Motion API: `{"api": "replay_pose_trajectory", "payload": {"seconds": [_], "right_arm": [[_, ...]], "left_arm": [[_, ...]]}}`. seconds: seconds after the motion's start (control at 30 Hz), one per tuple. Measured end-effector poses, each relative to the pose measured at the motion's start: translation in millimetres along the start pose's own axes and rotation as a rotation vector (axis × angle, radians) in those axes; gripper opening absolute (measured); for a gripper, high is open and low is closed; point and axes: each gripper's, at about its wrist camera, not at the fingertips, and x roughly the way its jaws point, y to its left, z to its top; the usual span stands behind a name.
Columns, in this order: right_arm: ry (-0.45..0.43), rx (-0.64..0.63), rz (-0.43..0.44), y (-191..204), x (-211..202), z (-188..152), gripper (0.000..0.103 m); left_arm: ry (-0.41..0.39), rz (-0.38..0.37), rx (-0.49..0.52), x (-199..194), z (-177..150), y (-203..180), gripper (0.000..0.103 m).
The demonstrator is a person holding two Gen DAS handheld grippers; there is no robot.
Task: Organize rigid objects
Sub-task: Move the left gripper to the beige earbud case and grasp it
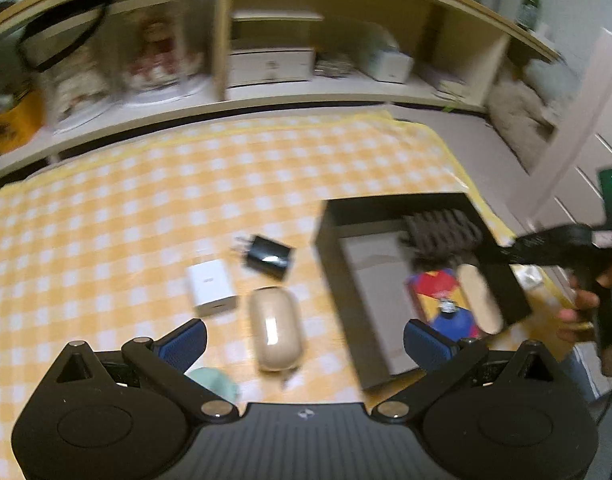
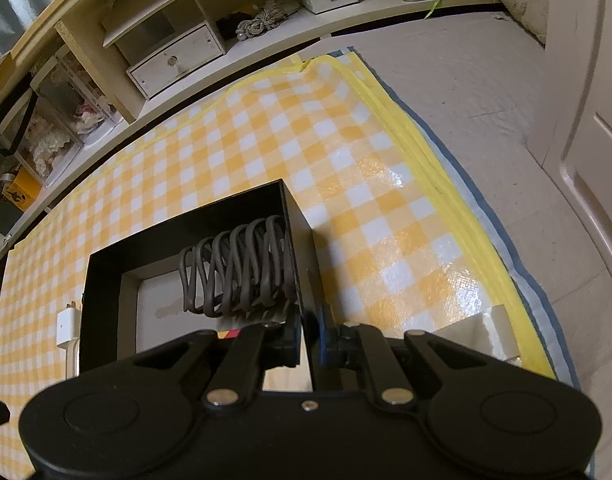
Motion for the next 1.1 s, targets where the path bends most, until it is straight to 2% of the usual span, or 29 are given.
{"api": "replay_pose_trajectory", "payload": {"seconds": [0.13, 0.27, 0.37, 0.67, 0.93, 1.1], "right_arm": [[0.001, -0.005, -0.005, 1.3, -0.1, 0.1, 0.009], [0.014, -0.033, -0.022, 4.9, 1.7, -0.4, 0.009], [0.025, -0.050, -0.037, 6.9, 4.2, -1.6, 0.009], [0.029, -0.052, -0.041, 7.0, 4.4, -1.8, 0.008], [0.032, -0.055, -0.046, 7.7, 5.2, -1.6, 0.009], [0.036, -0.049, -0.042, 6.4, 5.2, -0.7, 0.009]], "left_arm": [[-0.002, 0.009, -0.069, 5.6, -4.0, 24.9, 0.102], [0.002, -0.027, -0.152, 19.2, -7.4, 37.2, 0.084], [0.007, -0.068, -0.198, 31.5, -9.1, 37.6, 0.078], [0.042, -0.039, -0.205, 74.4, -8.2, 26.5, 0.070], [0.069, -0.011, -0.196, 92.2, -10.7, 21.9, 0.064], [0.073, 0.004, -0.191, 101.2, -10.7, 19.2, 0.054]]}}
